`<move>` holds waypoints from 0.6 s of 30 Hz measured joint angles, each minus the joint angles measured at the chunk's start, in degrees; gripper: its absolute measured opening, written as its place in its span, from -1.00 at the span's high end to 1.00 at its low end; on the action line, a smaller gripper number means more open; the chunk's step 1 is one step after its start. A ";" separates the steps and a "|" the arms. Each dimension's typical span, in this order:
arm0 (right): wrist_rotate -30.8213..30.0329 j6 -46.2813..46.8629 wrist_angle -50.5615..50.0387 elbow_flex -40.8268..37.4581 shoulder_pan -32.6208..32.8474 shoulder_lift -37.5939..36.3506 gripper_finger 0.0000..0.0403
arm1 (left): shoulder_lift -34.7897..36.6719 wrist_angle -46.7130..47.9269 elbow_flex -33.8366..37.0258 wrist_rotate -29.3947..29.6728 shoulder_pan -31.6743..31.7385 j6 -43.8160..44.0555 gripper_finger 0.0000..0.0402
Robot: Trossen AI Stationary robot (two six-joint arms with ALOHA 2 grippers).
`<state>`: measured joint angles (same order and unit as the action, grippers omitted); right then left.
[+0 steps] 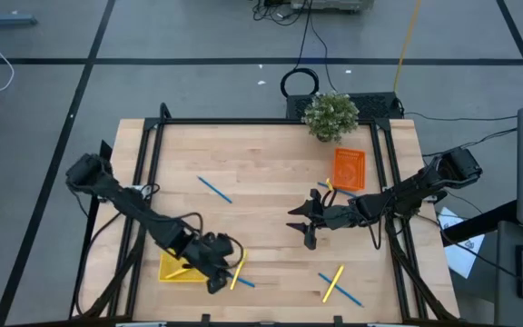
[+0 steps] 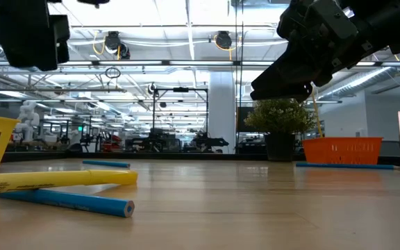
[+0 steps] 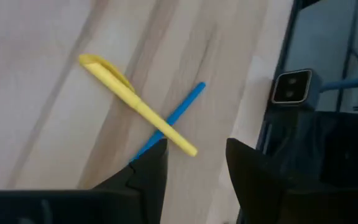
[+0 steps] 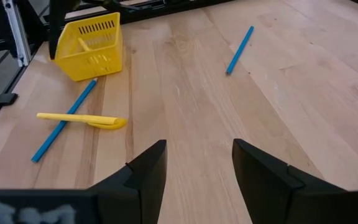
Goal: Sort pens & pencils
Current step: Put the left yellow ballpen into the yellow bin
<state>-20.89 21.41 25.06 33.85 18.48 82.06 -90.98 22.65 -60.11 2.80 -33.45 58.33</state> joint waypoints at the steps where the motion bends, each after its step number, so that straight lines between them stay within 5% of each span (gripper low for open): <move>1: 0.00 0.00 -0.02 0.00 0.00 0.00 0.15 | -1.62 1.04 -2.23 -0.27 0.00 0.09 0.19; 10: 0.00 0.00 -0.20 -0.04 0.00 -0.02 0.15 | -17.65 26.74 -25.25 0.70 1.19 -0.72 0.20; 18: 0.00 0.00 -0.19 -0.04 0.00 -0.02 0.15 | -23.16 27.22 -27.44 3.22 3.20 -2.31 0.20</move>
<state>-20.88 21.41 24.88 33.80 18.48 82.04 -114.14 49.87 -87.55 6.02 -30.25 56.02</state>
